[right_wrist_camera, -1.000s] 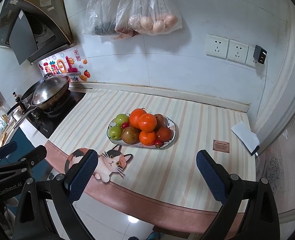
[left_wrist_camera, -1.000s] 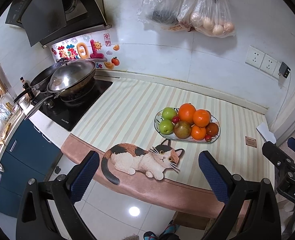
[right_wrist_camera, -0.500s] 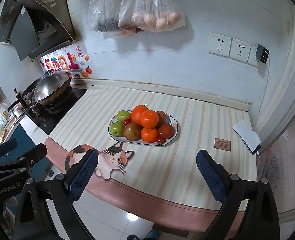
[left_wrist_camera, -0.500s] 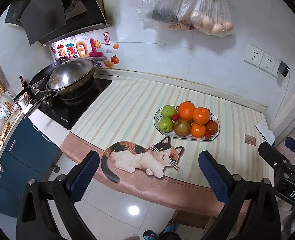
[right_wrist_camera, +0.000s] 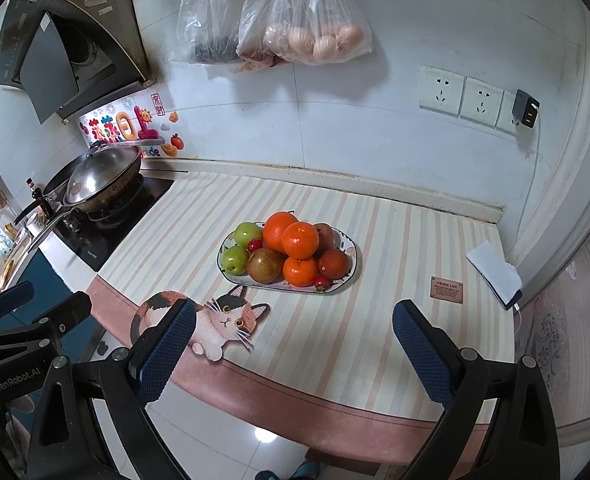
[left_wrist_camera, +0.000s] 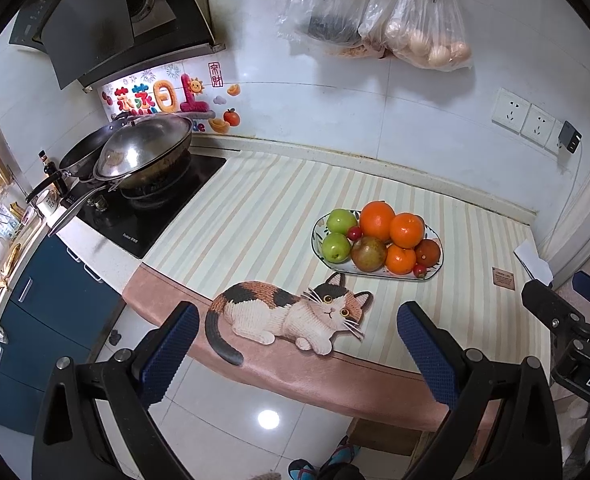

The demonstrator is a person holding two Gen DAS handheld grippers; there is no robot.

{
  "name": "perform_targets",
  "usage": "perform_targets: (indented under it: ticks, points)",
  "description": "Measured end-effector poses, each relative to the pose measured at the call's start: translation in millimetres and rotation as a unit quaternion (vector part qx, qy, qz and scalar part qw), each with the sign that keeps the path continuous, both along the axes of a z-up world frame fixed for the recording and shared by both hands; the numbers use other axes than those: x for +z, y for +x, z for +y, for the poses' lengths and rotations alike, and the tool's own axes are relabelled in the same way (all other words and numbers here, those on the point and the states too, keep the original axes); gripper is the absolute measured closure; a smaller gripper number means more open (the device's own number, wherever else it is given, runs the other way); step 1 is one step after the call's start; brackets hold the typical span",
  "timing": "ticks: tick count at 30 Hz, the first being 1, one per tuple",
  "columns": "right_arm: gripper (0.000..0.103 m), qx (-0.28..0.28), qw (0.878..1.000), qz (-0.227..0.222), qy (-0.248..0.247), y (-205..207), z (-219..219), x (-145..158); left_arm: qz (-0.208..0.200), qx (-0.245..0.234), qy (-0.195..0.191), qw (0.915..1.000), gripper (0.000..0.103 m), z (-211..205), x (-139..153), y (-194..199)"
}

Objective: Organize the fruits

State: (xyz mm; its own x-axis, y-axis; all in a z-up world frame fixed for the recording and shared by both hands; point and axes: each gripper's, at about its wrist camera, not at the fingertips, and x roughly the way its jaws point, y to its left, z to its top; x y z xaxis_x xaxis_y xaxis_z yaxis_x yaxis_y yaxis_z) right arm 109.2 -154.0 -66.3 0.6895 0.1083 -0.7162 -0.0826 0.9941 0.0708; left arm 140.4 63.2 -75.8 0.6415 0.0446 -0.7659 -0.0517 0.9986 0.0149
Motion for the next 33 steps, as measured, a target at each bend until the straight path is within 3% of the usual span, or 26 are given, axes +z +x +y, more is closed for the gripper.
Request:
perform_targets:
  ticks: [33]
  points:
    - [0.002, -0.004, 1.0, 0.001, 0.0, -0.8, 1.0, -3.6, -0.003, -0.011, -0.004, 0.9999, 0.002, -4.9, -2.0, 3.3]
